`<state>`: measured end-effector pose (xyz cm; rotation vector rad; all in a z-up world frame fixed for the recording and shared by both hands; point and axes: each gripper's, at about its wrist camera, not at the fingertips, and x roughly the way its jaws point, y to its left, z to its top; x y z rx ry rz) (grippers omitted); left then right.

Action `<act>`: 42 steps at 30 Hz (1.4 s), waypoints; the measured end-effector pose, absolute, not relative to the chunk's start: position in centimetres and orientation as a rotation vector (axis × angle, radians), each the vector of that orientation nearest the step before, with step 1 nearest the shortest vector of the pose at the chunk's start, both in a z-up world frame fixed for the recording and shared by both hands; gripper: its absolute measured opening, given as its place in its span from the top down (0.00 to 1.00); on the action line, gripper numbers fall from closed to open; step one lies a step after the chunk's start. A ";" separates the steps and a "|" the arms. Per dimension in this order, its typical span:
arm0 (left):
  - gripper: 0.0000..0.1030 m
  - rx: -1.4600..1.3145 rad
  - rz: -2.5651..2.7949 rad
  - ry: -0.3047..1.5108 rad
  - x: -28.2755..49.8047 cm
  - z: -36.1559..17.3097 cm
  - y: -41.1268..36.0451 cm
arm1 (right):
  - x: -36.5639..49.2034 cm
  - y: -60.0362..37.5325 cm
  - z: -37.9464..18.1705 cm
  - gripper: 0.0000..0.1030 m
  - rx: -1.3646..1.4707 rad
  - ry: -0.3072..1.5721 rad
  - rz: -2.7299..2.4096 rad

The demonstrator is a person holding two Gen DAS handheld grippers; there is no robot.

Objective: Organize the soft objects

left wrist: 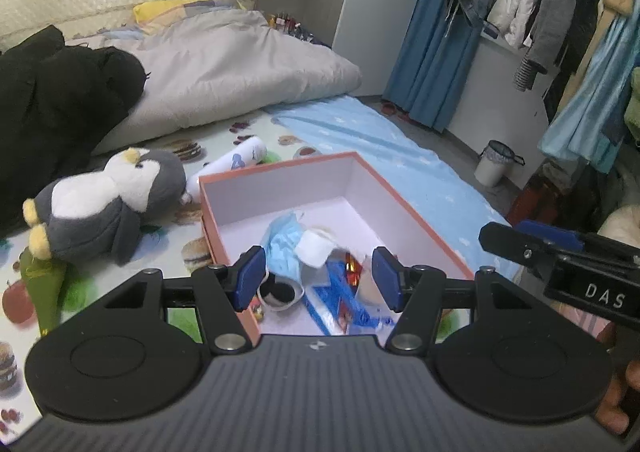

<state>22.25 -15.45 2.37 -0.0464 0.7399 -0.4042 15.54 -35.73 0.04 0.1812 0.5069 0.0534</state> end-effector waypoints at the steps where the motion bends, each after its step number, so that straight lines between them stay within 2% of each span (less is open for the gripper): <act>1: 0.37 -0.051 -0.403 0.743 21.8 2.2 -15.2 | 15.3 -35.8 -0.1 0.43 0.185 0.507 0.049; 20: 0.37 -0.030 -0.336 0.773 18.1 1.1 -15.6 | 12.0 -36.0 -3.2 0.43 0.198 0.578 0.009; 23: 0.34 -0.010 -0.326 0.756 17.6 1.2 -15.7 | 11.7 -35.9 -3.5 0.43 0.210 0.598 0.010; 33: 0.33 -0.021 -0.323 0.765 17.6 1.0 -15.4 | 11.4 -35.7 -3.5 0.43 0.194 0.611 0.003; 34: 0.32 -0.027 -0.323 0.766 17.6 1.0 -15.3 | 11.4 -35.5 -3.4 0.43 0.176 0.605 -0.005; 35: 0.25 -0.039 -0.322 0.766 17.6 1.0 -15.1 | 11.5 -35.3 -3.4 0.43 0.160 0.599 -0.008; 36: 0.14 -0.053 -0.321 0.763 17.6 1.0 -14.9 | 11.5 -35.2 -3.2 0.43 0.149 0.594 -0.007; 37: 0.10 -0.064 -0.319 0.757 17.6 1.0 -14.6 | 11.5 -35.2 -3.1 0.42 0.153 0.591 0.000; 38: 0.05 -0.068 -0.314 0.754 17.7 1.0 -14.4 | 11.6 -35.2 -3.0 0.41 0.162 0.591 0.003; 40: 0.03 -0.073 -0.301 0.759 17.9 1.1 -14.1 | 11.7 -35.3 -3.0 0.23 0.167 0.591 0.005; 41: 0.01 -0.073 -0.295 0.764 18.0 1.1 -13.9 | 11.7 -35.4 -2.9 0.08 0.170 0.588 0.003; 42: 0.01 -0.067 -0.291 0.769 18.1 1.1 -13.8 | 11.8 -35.5 -2.9 0.00 0.175 0.585 -0.004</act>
